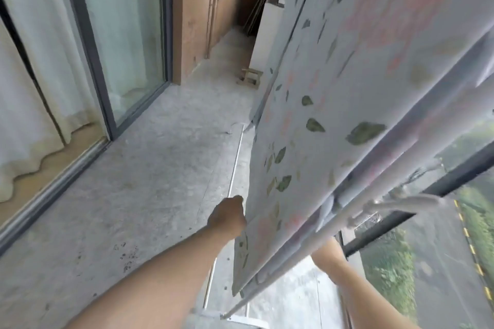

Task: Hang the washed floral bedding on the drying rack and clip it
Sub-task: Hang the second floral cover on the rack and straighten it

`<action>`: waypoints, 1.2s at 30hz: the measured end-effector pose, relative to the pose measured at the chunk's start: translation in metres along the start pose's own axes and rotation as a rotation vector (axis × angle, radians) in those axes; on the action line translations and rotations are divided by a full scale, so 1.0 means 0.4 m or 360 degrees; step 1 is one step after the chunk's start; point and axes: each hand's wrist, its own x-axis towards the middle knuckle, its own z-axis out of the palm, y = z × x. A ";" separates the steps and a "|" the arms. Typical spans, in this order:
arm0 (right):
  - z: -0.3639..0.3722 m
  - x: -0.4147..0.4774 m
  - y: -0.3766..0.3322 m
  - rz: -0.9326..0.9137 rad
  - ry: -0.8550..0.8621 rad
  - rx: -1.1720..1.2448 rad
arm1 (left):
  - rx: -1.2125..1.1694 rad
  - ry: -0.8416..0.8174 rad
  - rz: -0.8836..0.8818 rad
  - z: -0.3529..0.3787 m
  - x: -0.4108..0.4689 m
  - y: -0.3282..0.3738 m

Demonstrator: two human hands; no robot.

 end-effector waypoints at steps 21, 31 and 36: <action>-0.939 -0.622 -0.512 -0.1740 0.1030 0.0864 | -0.0535 0.1383 0.1760 -0.726 -0.493 0.833; -0.928 -0.637 -0.561 -0.1854 0.1610 0.0289 | -0.0424 0.1415 0.1760 -0.697 -0.469 0.831; -0.922 -0.619 -0.560 -0.2002 0.1861 0.0017 | -0.0334 0.1312 0.1752 -0.711 -0.453 0.823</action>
